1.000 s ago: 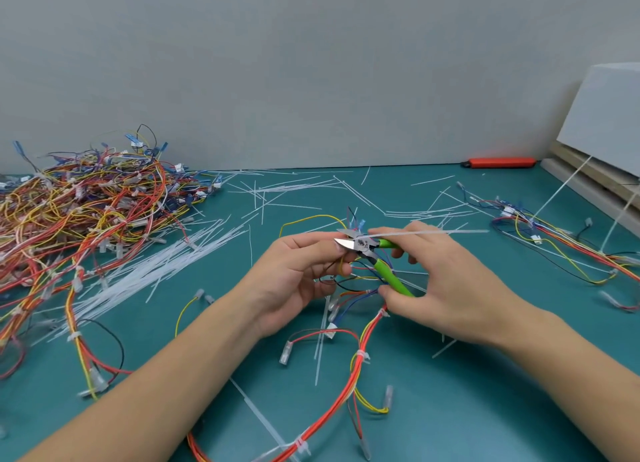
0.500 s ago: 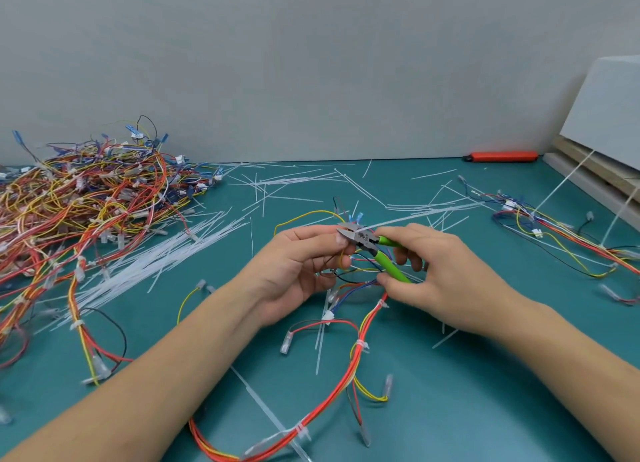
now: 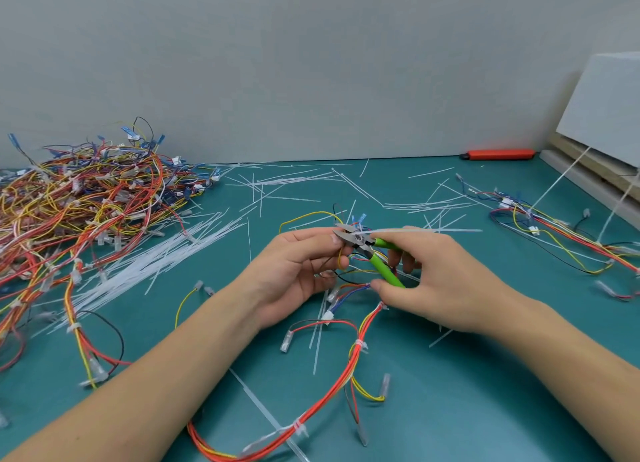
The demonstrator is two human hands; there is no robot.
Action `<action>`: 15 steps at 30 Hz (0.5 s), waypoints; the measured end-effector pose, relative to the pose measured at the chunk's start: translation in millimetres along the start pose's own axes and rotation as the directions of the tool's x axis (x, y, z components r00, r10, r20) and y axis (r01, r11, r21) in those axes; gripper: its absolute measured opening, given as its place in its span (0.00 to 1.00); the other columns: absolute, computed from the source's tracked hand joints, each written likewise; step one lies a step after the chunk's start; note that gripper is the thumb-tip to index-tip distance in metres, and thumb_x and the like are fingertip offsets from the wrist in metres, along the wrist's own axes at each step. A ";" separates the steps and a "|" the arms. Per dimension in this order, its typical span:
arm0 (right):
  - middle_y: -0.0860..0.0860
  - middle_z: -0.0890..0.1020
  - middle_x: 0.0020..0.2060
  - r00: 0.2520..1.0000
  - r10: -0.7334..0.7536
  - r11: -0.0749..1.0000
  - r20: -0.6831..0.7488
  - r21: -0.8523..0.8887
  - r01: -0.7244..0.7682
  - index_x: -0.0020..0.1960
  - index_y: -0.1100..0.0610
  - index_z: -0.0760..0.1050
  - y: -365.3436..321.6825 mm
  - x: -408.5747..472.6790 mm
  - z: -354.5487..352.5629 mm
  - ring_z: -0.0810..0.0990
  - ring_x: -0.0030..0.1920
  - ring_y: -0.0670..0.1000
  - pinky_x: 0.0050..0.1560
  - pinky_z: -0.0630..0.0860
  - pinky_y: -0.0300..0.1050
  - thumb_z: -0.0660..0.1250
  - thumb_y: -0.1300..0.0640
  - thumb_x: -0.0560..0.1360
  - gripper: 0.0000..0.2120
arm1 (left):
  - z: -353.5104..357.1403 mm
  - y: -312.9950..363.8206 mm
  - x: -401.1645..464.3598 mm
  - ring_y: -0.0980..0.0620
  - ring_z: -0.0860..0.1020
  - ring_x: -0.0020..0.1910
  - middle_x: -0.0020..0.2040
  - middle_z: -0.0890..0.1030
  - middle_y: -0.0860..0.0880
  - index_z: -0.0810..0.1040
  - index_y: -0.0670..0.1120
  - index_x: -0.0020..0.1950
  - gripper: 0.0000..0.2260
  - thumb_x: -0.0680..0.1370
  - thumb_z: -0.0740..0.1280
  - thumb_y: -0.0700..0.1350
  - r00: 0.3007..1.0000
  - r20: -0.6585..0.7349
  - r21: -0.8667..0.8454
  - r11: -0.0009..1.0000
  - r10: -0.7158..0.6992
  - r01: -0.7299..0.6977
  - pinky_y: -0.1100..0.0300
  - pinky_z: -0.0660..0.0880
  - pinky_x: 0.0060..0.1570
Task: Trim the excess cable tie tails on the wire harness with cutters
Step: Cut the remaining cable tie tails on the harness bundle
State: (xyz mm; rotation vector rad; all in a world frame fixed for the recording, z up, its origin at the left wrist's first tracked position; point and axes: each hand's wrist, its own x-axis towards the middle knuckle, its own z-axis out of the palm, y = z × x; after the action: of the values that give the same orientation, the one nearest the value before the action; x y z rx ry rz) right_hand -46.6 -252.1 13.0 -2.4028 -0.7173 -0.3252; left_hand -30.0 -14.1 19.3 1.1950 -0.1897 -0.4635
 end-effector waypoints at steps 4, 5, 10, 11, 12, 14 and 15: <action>0.40 0.78 0.44 1.000 -0.011 1.000 0.000 -0.002 0.011 0.67 0.37 0.74 -1.2 -0.1 1.1 0.77 0.46 0.46 0.45 0.73 0.37 0.72 0.40 0.71 0.25 | 0.4 -0.4 -0.8 0.56 0.82 0.38 0.44 0.84 0.49 0.87 0.46 0.51 0.08 0.73 0.73 0.43 1.000 0.003 0.019 1.000 0.003 -0.003 0.64 0.72 0.37; 0.40 0.78 0.44 1.000 -0.009 1.000 0.003 0.001 0.009 0.67 0.38 0.74 -1.5 0.0 1.1 0.78 0.45 0.46 0.45 0.74 0.39 0.71 0.40 0.71 0.25 | 0.6 -0.1 -0.9 0.57 0.82 0.38 0.44 0.84 0.49 0.87 0.46 0.50 0.08 0.72 0.73 0.44 1.000 0.000 0.022 1.000 0.001 -0.001 0.64 0.72 0.36; 0.43 0.77 0.39 1.000 0.006 0.998 -0.021 0.058 -0.005 0.60 0.40 0.77 -3.6 -0.6 1.8 0.76 0.38 0.48 0.41 0.75 0.41 0.72 0.43 0.72 0.17 | 0.7 1.3 -1.2 0.56 0.82 0.38 0.43 0.84 0.49 0.86 0.46 0.49 0.05 0.74 0.73 0.43 1.000 0.002 0.015 1.000 0.012 -0.012 0.63 0.73 0.36; 0.45 0.76 0.36 0.999 0.003 0.996 -0.037 0.087 0.000 0.58 0.41 0.78 -4.0 -0.7 1.7 0.75 0.35 0.48 0.38 0.73 0.40 0.73 0.46 0.73 0.14 | 0.8 1.9 -1.5 0.56 0.82 0.38 0.43 0.83 0.49 0.86 0.46 0.48 0.04 0.75 0.73 0.43 1.000 0.002 0.003 1.000 0.017 -0.017 0.64 0.74 0.36; 0.46 0.75 0.35 0.999 0.000 0.994 -0.049 0.109 0.006 0.55 0.41 0.78 -4.5 -0.7 1.0 0.73 0.34 0.48 0.37 0.72 0.40 0.74 0.48 0.73 0.12 | 1.1 2.7 -1.7 0.57 0.82 0.38 0.43 0.83 0.49 0.85 0.46 0.48 0.04 0.75 0.72 0.43 1.000 0.002 -0.008 1.000 0.022 -0.022 0.64 0.75 0.36; 0.47 0.74 0.33 0.998 -0.005 0.993 -0.062 0.117 0.012 0.54 0.41 0.78 -5.4 -0.2 -0.8 0.71 0.33 0.48 0.36 0.71 0.42 0.74 0.49 0.74 0.10 | 1.6 4.0 -2.1 0.57 0.82 0.37 0.43 0.83 0.50 0.85 0.46 0.47 0.04 0.75 0.72 0.43 0.999 0.007 -0.009 0.999 0.032 -0.032 0.64 0.76 0.36; 0.47 0.74 0.33 0.998 -0.004 0.994 -0.070 0.107 0.011 0.54 0.41 0.78 -5.9 0.1 -1.5 0.71 0.33 0.48 0.36 0.72 0.44 0.74 0.48 0.73 0.10 | 2.0 4.2 -2.5 0.57 0.82 0.37 0.43 0.83 0.50 0.86 0.47 0.47 0.03 0.75 0.72 0.43 0.999 0.008 -0.006 0.999 0.035 -0.035 0.64 0.76 0.36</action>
State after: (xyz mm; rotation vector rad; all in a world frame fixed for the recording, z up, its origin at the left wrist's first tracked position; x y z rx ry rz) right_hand -50.0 -249.0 17.1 -2.2769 -0.6949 -0.3628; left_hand -32.0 -13.5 24.1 1.1822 -0.2159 -0.4380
